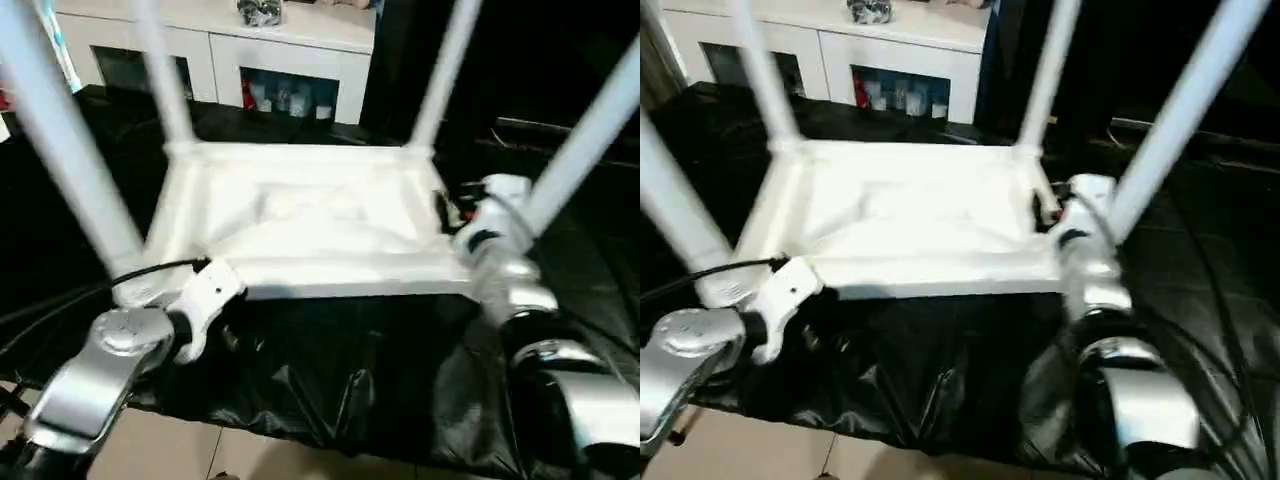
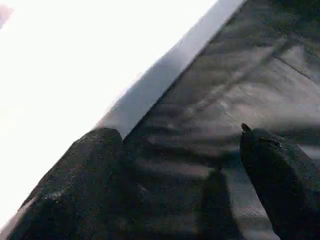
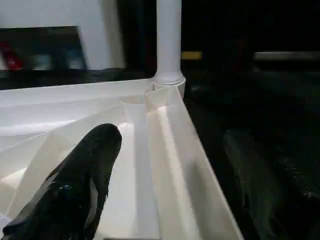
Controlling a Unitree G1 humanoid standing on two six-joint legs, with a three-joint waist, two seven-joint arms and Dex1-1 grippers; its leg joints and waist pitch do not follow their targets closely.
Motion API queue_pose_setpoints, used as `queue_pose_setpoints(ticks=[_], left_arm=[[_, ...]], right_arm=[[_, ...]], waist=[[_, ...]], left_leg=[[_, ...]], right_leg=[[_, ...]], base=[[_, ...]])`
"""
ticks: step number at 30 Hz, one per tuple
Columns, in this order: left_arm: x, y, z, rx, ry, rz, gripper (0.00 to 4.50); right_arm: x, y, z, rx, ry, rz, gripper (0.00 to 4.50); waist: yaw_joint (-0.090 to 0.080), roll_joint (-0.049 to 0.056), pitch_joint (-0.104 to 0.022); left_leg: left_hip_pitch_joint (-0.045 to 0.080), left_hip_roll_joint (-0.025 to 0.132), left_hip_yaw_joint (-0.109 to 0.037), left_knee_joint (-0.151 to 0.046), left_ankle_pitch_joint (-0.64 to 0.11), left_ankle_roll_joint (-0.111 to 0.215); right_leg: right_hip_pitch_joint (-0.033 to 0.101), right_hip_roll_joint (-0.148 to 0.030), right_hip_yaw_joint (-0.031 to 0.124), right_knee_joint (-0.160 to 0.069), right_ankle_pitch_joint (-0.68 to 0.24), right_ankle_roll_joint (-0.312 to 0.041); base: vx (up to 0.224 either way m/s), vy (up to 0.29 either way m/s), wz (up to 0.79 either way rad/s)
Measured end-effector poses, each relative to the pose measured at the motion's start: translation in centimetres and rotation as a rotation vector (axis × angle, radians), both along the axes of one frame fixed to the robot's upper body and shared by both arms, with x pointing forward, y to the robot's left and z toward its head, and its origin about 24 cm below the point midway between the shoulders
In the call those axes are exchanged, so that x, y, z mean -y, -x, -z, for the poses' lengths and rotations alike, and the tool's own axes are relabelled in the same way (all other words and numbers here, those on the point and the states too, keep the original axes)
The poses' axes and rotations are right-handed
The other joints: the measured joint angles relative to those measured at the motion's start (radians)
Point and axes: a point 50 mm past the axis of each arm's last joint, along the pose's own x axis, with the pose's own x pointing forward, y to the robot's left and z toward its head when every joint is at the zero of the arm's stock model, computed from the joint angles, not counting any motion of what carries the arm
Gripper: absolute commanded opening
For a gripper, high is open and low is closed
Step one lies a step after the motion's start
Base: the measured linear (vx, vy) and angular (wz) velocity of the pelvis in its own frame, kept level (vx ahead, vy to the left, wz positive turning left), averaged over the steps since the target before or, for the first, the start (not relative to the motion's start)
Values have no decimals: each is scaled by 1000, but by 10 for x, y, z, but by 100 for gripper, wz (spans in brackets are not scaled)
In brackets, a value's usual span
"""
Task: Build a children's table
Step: Rotate leg to tighten, then rotate table base
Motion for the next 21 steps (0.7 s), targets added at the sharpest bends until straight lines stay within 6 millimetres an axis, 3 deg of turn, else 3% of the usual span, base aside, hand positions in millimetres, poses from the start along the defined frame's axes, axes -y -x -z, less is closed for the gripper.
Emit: queue_pose_setpoints(ticks=[5, 12, 21], left_arm=[[8, 0, 2, 82, 67, -26, 445], [9, 18, 4, 240, 259, -197, 445], [-25, 49, -10, 497, 264, -541, 445]], right_arm=[[13, 1, -2, 8, 4, 12, 376], [-27, 11, 6, 90, -19, -301, 376], [-56, 52, 26, 104, -28, -517, 376]], waist=[[-6, 3, 0], [-30, 5, 0], [-29, 10, 2]], left_leg=[[-1, 1, 0, 0, 0, 0], [-1, 12, 1, 0, 0, 0], [-1, 13, 1, 0, 0, 0]], right_leg=[[0, 0, 0, 1, 0, 0], [0, 9, -3, 0, 0, 0], [1, 10, -2, -5, -3, 4]], base=[[0, 0, 0], [0, 0, 0], [0, 0, 0]])
